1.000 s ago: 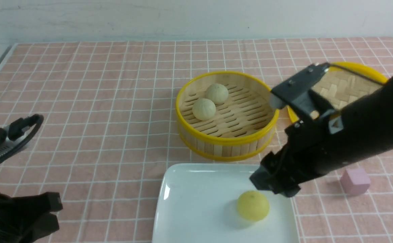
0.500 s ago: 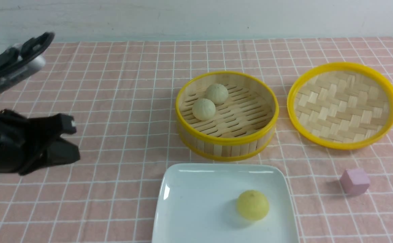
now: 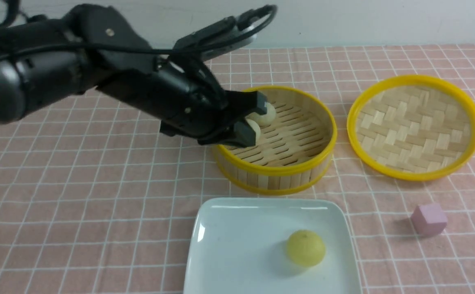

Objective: Put the steamed buns into the plate on the pink tablecloth.
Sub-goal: 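Reach into the bamboo steamer and grasp a bun with the left gripper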

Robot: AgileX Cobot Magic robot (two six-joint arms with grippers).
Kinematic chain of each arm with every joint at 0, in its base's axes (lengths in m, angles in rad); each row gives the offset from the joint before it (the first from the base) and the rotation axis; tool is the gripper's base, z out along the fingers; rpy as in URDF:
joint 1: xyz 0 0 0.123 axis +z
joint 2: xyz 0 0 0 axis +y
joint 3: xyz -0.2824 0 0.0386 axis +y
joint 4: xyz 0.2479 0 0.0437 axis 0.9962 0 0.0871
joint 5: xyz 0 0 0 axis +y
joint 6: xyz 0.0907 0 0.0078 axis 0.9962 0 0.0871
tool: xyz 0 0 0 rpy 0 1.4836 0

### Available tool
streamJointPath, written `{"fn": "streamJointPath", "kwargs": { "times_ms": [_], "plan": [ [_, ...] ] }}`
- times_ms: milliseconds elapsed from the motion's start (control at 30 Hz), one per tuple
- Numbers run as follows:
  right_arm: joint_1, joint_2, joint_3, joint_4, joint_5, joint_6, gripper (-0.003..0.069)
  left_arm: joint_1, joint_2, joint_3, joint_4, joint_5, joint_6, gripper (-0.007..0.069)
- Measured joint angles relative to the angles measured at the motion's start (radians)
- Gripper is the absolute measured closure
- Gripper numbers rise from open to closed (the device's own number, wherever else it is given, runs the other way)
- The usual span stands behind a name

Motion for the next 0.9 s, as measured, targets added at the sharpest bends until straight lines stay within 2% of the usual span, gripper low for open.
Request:
{"fn": "streamJointPath", "kwargs": {
  "times_ms": [67, 133, 200, 233, 300, 433, 600, 633, 667, 800, 900],
  "plan": [
    [0.0, 0.0, 0.01, 0.0, -0.011, 0.0, 0.0667, -0.006, 0.044, -0.058, 0.041, 0.004, -0.055, 0.0449],
    [0.0, -0.001, 0.016, -0.001, -0.037, 0.0, 0.0666, -0.007, 0.134, -0.174, 0.119, 0.01, -0.161, 0.0357],
    [0.0, -0.001, 0.018, -0.004, -0.052, 0.0, 0.0664, -0.007, 0.214, -0.284, 0.213, 0.023, -0.217, 0.0291],
    [0.0, -0.001, 0.018, -0.003, -0.053, 0.0, 0.0664, -0.007, 0.221, -0.284, 0.221, 0.023, -0.221, 0.0287],
    [0.0, -0.001, 0.021, -0.004, -0.056, 0.0, 0.0662, -0.007, 0.306, -0.388, 0.326, 0.048, -0.239, 0.0258],
    [0.0, -0.001, 0.021, -0.004, -0.06, 0.0, 0.0659, -0.007, 0.375, -0.444, 0.391, 0.049, -0.246, 0.0266],
    [0.0, -0.001, 0.032, -0.022, -0.096, 0.0, 0.0659, -0.007, 0.476, -0.461, 0.445, 0.024, -0.246, 0.0339],
    [0.0, -0.001, 0.043, -0.026, -0.107, 0.0, 0.0657, -0.007, 0.509, -0.461, 0.444, 0.024, -0.246, 0.0386],
    [0.0, -0.001, 0.044, -0.026, -0.107, 0.0, 0.0657, -0.007, 0.511, -0.461, 0.442, 0.024, -0.246, 0.0392],
    [0.0, -0.001, 0.051, -0.029, -0.112, 0.0, 0.0654, -0.007, 0.516, -0.469, 0.434, 0.016, -0.268, 0.0565],
    [0.0, -0.002, 0.051, -0.03, -0.112, 0.0, 0.0652, -0.007, 0.499, -0.469, 0.433, 0.037, -0.272, 0.0597]
  ]
}}
